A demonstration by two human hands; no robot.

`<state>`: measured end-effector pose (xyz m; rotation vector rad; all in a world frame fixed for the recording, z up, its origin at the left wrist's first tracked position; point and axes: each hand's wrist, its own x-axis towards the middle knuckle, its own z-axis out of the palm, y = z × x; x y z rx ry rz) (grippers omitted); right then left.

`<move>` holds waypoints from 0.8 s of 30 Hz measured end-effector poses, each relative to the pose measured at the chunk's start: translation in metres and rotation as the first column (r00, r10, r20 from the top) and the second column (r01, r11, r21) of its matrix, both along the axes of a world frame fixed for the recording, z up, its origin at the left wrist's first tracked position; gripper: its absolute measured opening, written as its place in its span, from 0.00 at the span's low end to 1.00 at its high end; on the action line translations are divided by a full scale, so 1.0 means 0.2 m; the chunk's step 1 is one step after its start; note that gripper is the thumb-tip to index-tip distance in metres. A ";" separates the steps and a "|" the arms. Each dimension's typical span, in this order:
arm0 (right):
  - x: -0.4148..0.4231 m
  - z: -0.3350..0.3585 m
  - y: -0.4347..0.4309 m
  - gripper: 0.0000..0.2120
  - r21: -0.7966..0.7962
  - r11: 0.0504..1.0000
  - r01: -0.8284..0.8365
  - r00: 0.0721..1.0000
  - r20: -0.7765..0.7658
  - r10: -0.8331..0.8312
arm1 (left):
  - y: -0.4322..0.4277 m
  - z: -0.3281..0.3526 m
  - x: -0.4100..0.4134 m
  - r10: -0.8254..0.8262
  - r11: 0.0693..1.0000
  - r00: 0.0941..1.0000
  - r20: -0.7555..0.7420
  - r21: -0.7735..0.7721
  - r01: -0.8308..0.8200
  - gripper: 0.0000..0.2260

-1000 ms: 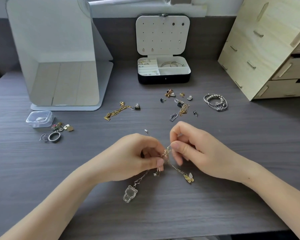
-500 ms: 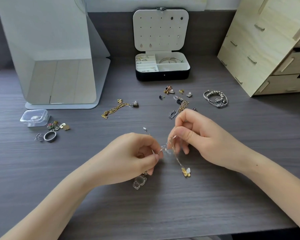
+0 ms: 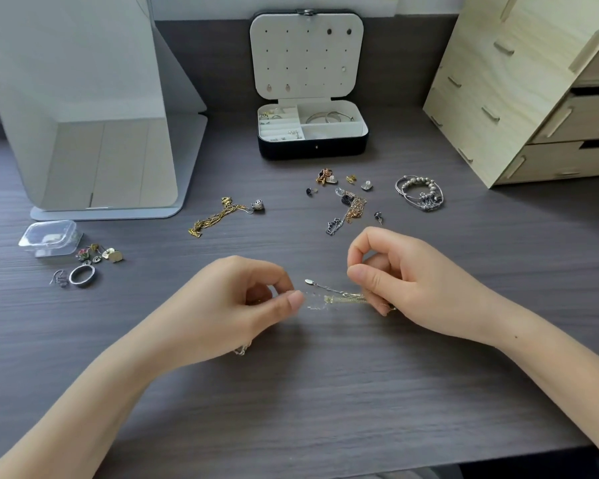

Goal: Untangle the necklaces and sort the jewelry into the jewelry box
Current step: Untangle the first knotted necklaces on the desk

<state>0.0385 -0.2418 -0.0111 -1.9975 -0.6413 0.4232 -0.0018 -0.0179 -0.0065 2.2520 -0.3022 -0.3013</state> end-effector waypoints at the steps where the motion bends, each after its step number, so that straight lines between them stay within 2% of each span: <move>1: 0.00 0.00 -0.01 0.05 -0.011 1.000 0.003 1.000 0.013 -0.003 | 0.01 0.00 0.00 0.000 1.000 1.000 -0.014 -0.004 0.000 0.08; 4: 0.00 0.00 -0.04 0.05 -0.007 1.000 0.020 1.000 0.017 -0.020 | 0.04 0.00 0.01 -0.028 0.999 0.999 -0.019 0.023 0.028 0.11; 10: 0.01 0.04 -0.10 0.01 -0.132 0.991 -0.022 0.999 0.046 0.029 | 0.11 0.02 0.04 -0.068 0.994 0.996 -0.053 0.083 0.072 0.11; 13: 0.01 0.05 -0.11 0.01 -0.232 0.972 0.031 0.980 0.197 0.016 | 0.13 0.02 0.03 -0.075 0.991 0.996 -0.038 0.108 0.079 0.09; 17: 0.03 0.06 -0.06 0.04 -0.275 0.940 0.202 0.870 0.490 -0.044 | 0.12 0.03 0.02 -0.068 0.980 0.997 0.048 0.190 0.057 0.07; 20: 0.06 0.04 0.00 0.06 -0.278 0.923 0.266 0.820 0.569 -0.065 | 0.11 0.03 0.02 -0.042 0.977 0.997 0.070 0.212 0.027 0.07; 24: 0.10 0.00 0.08 0.03 -0.355 0.885 0.301 0.799 0.601 -0.030 | 0.12 0.03 0.02 0.007 0.984 1.000 0.020 0.179 -0.011 0.07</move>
